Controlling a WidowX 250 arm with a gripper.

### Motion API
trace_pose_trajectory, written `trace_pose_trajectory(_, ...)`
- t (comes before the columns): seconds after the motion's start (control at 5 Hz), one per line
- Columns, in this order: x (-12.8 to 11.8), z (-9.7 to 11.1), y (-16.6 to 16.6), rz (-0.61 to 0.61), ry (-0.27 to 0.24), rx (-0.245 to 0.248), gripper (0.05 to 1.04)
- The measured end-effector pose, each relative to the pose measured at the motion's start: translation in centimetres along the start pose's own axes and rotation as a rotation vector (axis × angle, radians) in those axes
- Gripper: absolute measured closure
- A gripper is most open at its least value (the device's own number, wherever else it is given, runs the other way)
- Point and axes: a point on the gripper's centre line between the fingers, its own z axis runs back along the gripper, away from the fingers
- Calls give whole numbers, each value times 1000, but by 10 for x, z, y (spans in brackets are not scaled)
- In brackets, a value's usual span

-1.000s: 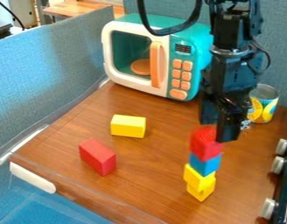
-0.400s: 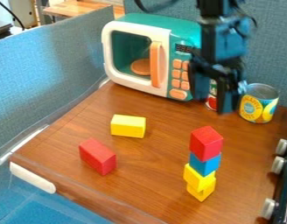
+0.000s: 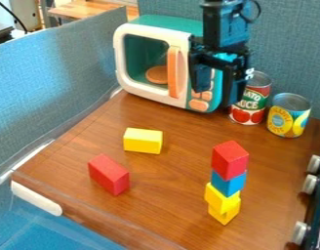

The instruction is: Put the red cube on top of blue cube

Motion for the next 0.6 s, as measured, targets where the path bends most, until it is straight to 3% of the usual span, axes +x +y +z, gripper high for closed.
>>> trace_pose_trajectory(0.2, -2, -13, 12, 61, 53, 61, 82)
trace_pose_trajectory(0.6, -2, -14, 11, 59, 60, 63, 82)
